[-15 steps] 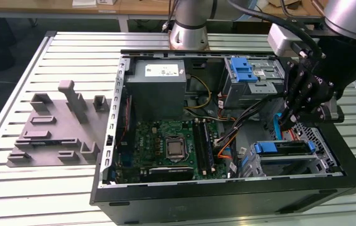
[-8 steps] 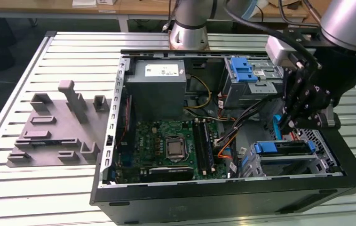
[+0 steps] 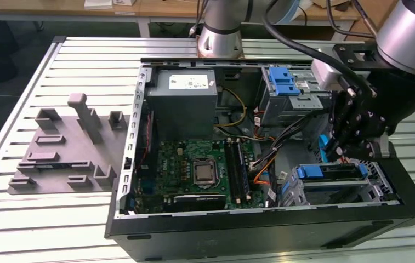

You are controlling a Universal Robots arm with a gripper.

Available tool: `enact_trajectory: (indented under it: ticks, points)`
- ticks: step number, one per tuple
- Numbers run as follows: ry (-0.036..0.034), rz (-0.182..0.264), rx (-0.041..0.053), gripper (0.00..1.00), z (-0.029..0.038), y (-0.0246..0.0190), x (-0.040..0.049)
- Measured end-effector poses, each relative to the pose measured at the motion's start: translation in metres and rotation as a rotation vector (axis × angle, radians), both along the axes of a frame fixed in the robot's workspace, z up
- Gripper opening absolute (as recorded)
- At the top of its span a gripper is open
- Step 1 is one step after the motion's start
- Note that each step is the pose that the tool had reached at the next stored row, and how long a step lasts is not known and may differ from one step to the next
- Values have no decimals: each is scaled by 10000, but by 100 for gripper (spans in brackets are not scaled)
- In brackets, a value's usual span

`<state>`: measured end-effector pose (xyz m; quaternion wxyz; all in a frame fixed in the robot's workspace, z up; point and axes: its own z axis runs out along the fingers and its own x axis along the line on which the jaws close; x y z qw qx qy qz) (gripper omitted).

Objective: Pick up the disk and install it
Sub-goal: 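Insert the second disk wire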

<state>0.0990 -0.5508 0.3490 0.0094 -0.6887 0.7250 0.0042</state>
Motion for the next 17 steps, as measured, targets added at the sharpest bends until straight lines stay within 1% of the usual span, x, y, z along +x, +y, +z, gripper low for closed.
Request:
enact_trajectory:
  ticks: [1, 2, 7, 12, 15, 17]
  points:
    - [0, 0, 67, 16, -7, -7, 3]
    - [0, -1, 96, 16, -13, -18, 3]
    - [1, 0, 167, 16, -36, -111, 9]
    - [1, -1, 170, 16, -38, -114, 9]
    - [1, 0, 268, 16, -53, -116, 17]
    - [1, 0, 305, 16, -65, -120, 23]
